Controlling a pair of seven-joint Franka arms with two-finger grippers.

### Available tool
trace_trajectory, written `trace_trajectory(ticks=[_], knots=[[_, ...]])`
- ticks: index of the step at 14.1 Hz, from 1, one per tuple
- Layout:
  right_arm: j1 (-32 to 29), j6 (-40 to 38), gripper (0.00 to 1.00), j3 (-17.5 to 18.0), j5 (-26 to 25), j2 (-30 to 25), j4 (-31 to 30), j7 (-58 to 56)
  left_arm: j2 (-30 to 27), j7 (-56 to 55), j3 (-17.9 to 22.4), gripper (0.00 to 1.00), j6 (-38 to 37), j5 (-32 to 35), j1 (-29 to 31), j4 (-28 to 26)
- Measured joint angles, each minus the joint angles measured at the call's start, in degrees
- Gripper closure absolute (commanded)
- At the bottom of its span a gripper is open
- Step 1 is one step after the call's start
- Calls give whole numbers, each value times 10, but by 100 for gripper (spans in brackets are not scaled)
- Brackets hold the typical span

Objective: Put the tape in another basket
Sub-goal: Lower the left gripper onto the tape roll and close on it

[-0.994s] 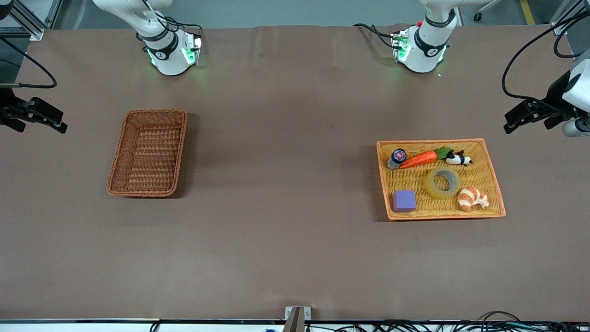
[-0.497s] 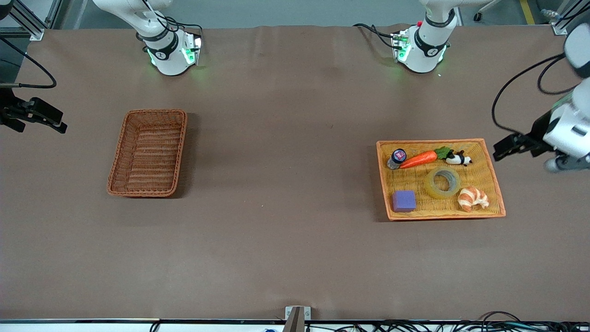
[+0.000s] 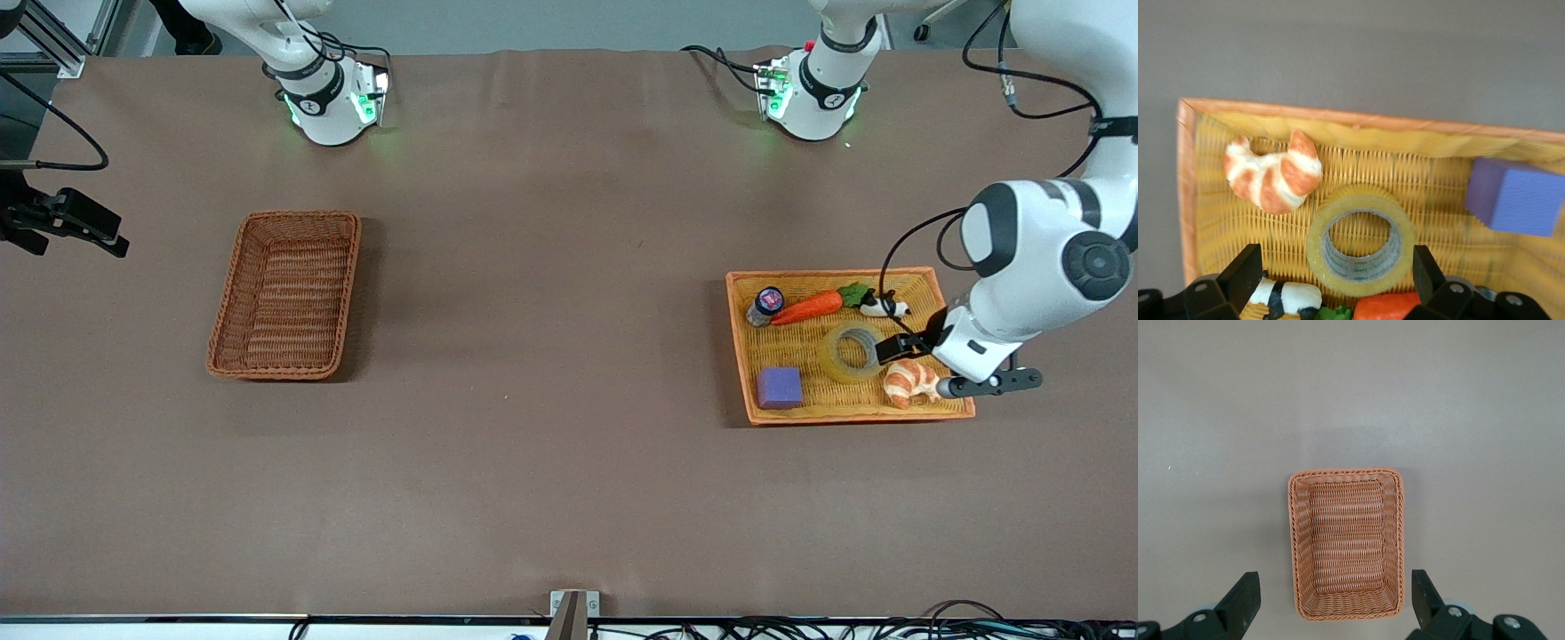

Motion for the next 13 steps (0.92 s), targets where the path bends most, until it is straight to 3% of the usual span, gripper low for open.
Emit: trace_trajectory(ticks=[4, 10, 13], knots=[[0, 0, 0, 0, 0, 0, 0, 0, 7, 0, 0, 17, 72, 3, 2, -78], [0, 0, 0, 0, 0, 0, 0, 0, 43, 0, 0, 32, 102, 22, 11, -86], [0, 0, 0, 0, 0, 0, 0, 0, 51, 0, 0, 52, 106, 22, 13, -85]])
